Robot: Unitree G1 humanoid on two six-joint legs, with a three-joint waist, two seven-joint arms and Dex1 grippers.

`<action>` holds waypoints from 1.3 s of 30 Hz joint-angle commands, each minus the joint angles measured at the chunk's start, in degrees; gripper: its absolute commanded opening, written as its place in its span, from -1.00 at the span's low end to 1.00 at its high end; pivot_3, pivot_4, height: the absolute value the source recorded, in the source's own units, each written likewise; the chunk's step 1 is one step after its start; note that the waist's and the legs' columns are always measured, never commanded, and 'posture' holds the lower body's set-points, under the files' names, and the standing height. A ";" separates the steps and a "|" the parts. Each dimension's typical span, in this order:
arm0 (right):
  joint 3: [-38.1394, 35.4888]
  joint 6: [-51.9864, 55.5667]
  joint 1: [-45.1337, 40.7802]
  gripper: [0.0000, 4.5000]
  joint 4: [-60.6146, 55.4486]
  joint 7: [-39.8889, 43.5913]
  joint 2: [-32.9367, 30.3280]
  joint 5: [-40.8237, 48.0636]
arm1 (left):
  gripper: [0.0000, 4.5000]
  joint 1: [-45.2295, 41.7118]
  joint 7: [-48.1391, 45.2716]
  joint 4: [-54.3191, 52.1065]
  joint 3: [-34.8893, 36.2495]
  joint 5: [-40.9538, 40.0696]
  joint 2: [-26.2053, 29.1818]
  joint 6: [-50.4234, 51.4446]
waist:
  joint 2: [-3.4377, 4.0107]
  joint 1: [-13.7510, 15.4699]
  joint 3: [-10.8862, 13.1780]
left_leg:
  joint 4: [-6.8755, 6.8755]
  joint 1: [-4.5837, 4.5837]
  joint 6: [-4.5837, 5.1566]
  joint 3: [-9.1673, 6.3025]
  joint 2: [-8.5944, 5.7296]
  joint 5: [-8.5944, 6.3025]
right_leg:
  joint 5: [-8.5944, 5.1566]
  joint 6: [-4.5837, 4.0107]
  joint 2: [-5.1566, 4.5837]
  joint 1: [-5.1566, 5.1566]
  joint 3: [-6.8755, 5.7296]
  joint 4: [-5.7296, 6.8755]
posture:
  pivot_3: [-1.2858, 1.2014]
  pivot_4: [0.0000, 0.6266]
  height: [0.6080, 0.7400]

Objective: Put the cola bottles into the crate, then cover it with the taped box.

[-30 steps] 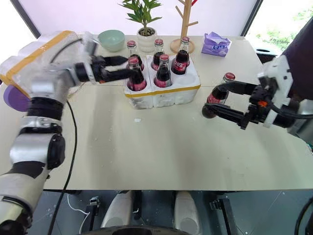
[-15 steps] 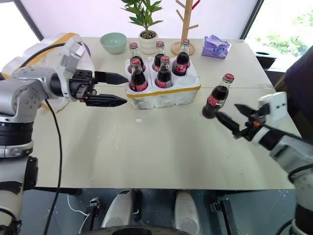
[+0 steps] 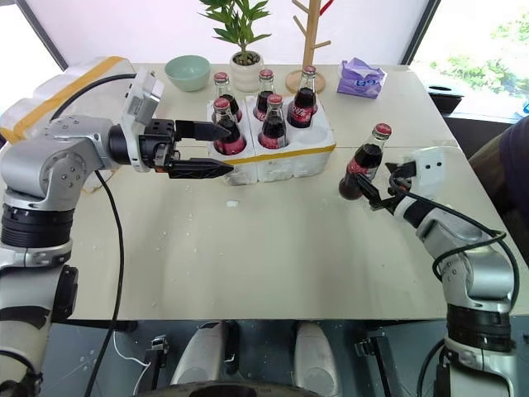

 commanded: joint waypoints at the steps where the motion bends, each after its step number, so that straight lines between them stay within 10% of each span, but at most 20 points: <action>1: 1.09 -2.02 -3.32 1.00 3.58 0.85 1.15 -1.23 | 0.97 -0.15 0.73 -1.84 0.81 -0.60 0.00 -1.05 | 0.00 -0.03 0.00 | -0.01 0.00 0.00 0.00 0.00 0.00 | 0.00 0.00 0.00 0.00 0.00 0.00 | 0.03 -0.52 1.00; 4: 2.20 -3.50 -5.02 1.00 7.49 1.70 2.18 -2.47 | 0.97 -0.42 1.11 -1.79 0.91 -0.74 -0.17 -0.93 | 0.00 0.05 0.00 | -0.02 0.00 0.00 0.00 0.00 0.00 | 0.00 0.01 0.00 0.00 -0.01 0.00 | 0.03 -0.52 1.00; 9: 1.57 -5.18 -6.34 0.24 8.28 2.19 3.25 -2.25 | 1.00 -0.48 1.56 -1.90 1.05 -0.94 -0.09 -0.87 | 0.00 -0.02 0.00 | -0.02 0.00 0.00 0.01 0.00 0.00 | 0.01 0.03 0.00 0.00 -0.01 0.00 | 0.03 -0.52 1.00; 18: -3.14 2.72 -14.88 0.25 -1.04 3.13 -2.12 6.32 | 1.00 0.16 2.99 -1.89 2.45 -1.35 0.19 -0.84 | 0.38 -0.47 0.25 | -0.04 -0.04 0.00 0.04 0.00 0.00 | 0.04 0.07 -0.01 -0.08 0.02 0.00 | 0.03 -0.52 1.00; 26: 3.92 1.92 -33.77 0.25 11.52 6.34 0.53 3.20 | 1.00 0.84 4.12 -1.65 3.52 -1.07 0.88 -1.93 | 0.39 -1.22 0.25 | -0.21 -0.02 0.00 0.02 0.02 0.00 | 0.10 0.19 0.04 -0.16 0.01 0.03 | 0.03 -0.52 1.00; 39: 14.77 -10.28 -38.09 0.25 31.10 9.18 8.31 -10.63 | 1.00 3.84 6.94 -4.44 5.80 -2.46 2.44 -1.49 | 0.38 -1.02 0.26 | -0.13 -0.49 0.00 0.02 0.00 0.00 | 0.12 0.22 0.00 -0.52 -0.03 0.03 | 0.03 -0.52 1.00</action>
